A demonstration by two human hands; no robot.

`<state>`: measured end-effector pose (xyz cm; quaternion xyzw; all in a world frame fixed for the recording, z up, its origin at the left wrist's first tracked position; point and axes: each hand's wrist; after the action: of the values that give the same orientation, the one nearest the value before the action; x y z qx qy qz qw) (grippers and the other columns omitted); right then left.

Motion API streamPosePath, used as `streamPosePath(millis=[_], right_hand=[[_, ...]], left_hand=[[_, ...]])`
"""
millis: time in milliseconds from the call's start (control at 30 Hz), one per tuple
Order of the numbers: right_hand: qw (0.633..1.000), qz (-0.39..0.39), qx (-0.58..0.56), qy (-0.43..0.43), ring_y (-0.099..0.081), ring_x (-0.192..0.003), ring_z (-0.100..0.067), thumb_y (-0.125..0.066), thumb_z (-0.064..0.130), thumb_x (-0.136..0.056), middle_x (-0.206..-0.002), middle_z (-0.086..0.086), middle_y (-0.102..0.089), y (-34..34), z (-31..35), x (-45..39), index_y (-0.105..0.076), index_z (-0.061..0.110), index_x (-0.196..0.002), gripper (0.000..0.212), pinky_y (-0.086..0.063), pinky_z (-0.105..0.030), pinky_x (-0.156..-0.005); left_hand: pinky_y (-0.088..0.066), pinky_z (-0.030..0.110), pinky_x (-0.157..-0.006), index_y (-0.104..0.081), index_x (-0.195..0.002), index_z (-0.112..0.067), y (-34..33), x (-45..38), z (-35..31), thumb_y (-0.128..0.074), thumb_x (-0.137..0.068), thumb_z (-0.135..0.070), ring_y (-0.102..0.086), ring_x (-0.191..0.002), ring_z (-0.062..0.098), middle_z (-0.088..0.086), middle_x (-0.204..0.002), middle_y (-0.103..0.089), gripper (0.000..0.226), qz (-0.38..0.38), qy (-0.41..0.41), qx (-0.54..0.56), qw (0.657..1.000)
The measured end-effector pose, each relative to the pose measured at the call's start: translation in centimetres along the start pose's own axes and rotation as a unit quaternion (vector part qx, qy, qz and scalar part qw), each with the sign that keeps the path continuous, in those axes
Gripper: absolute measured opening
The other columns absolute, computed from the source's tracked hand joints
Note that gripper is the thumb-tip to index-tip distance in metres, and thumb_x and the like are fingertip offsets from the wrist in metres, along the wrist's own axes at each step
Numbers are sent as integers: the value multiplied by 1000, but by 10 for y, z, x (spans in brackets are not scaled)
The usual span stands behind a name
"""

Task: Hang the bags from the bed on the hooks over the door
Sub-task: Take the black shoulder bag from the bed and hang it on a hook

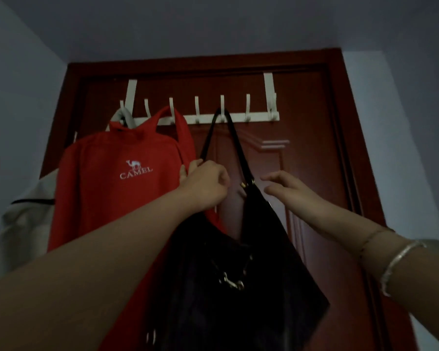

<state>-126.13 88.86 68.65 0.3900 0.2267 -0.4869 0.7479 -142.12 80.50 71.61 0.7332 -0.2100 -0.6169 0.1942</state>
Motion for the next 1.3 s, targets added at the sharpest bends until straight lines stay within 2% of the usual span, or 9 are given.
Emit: streamPosePath(millis=[100, 233, 333, 500, 700, 833, 967, 1100, 1300], right_hand=[[999, 22, 15, -41, -51, -95, -1, -48, 21, -91, -107, 14, -51, 13, -5, 54, -49, 20, -128, 37, -37, -11, -68], [997, 5, 34, -66, -37, -133, -13, -47, 15, -92, -142, 2, -43, 33, -1, 120, -50, 19, -128, 37, -28, -22, -101], [993, -8, 52, -102, -36, -135, -13, -48, 21, -91, -143, 5, -43, 48, 4, 183, -52, 26, -123, 33, -29, -29, -107], [982, -75, 55, -164, -42, -127, -10, -49, 14, -91, -135, 5, -48, 67, 21, 272, -53, 21, -124, 33, -29, -23, -98], [952, -108, 118, -259, -39, -130, -11, -48, 21, -92, -141, 9, -44, 127, 57, 390, -49, 27, -126, 35, -31, -28, -106], [937, -167, 124, -280, -42, -130, -9, -49, 11, -92, -133, 4, -52, 171, 81, 469, -53, 19, -123, 32, -33, -29, -110], [914, -234, 133, -305, -48, -125, -10, -52, 7, -89, -126, 2, -58, 231, 109, 573, -58, 23, -114, 30, -35, -30, -109], [874, -313, 147, -340, -51, -122, -14, -49, 2, -90, -125, -4, -59, 290, 154, 677, -57, 15, -117, 31, -38, -23, -102], [790, -401, 222, -406, -51, -114, -15, -46, -2, -90, -121, -6, -57, 378, 239, 846, -53, 3, -124, 34, -41, -7, -83]], left_hand=[[-9, 52, -117, -68, -89, -26, -1, 49, -21, -53, -80, -12, -28, -138, 23, -3, -129, -55, 23, 26, -15, 26, 999], [-21, 52, -115, -70, -82, -28, 1, 108, -40, -54, -79, -11, -40, -132, 23, -1, -128, -57, 23, 72, -43, 74, 994], [-21, 52, -115, -70, -85, -24, 2, 153, -61, -53, -82, -10, -40, -131, 22, -1, -132, -55, 22, 124, -57, 116, 984], [-29, 48, -111, -67, -77, -29, -16, 205, -110, -53, -82, -12, -48, -123, 22, 0, -124, -59, 23, 187, -117, 192, 956], [-43, 37, -99, -60, -68, -34, -26, 270, -207, -53, -79, -10, -58, -112, 21, -1, -118, -61, 28, 253, -153, 300, 907], [-45, 36, -95, -65, -80, -26, -23, 322, -281, -53, -82, -14, -58, -106, 22, -1, -119, -59, 17, 294, -193, 341, 872], [-47, 29, -85, -66, -87, -20, -8, 389, -375, -51, -84, -11, -60, -96, 18, 3, -108, -63, 17, 349, -251, 405, 807], [-38, 19, -51, -66, -81, -23, 5, 452, -474, -50, -81, -12, -54, -59, 4, 3, -85, -66, 19, 403, -266, 451, 751], [-33, 10, -48, -69, -84, -16, 42, 567, -637, -54, -82, -10, -55, -59, 4, 3, -74, -65, 16, 461, -297, 512, 661]])
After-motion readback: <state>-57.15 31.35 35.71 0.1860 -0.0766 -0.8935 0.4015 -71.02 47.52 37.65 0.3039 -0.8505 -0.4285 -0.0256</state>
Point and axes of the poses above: each hand's wrist, its own x-axis away from the middle knuckle, its own y-axis out of the back of the hand, z = x × y
